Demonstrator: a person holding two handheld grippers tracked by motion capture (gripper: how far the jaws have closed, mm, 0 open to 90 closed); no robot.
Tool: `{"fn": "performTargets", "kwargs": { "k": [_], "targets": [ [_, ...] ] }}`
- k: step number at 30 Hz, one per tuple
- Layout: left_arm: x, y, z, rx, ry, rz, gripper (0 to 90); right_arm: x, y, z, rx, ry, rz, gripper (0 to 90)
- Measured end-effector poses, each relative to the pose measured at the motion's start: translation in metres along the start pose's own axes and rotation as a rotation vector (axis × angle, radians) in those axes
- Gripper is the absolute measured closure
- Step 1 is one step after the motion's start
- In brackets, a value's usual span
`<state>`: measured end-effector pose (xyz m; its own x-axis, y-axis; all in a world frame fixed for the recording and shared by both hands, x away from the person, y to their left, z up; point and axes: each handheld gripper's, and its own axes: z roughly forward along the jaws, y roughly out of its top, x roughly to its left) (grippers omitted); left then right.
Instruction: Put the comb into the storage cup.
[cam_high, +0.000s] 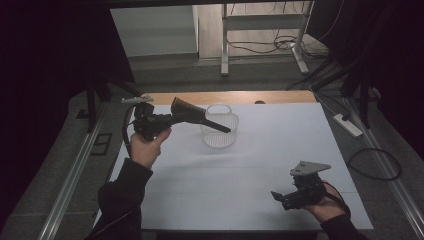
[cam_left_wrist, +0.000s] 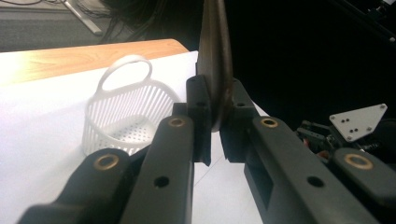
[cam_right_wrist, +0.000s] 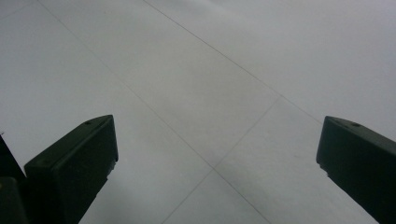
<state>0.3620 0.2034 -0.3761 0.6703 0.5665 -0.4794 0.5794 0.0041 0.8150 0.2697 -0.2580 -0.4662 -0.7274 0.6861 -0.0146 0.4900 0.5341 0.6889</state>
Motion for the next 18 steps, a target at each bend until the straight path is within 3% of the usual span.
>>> {"fn": "performTargets", "kwargs": {
  "k": [18],
  "targets": [
    [0.018,0.004,0.008,-0.003,0.026,-0.030,83.0,-0.009,-0.017,-0.020,-0.015,-0.041,0.086,0.0]
  ]
}}
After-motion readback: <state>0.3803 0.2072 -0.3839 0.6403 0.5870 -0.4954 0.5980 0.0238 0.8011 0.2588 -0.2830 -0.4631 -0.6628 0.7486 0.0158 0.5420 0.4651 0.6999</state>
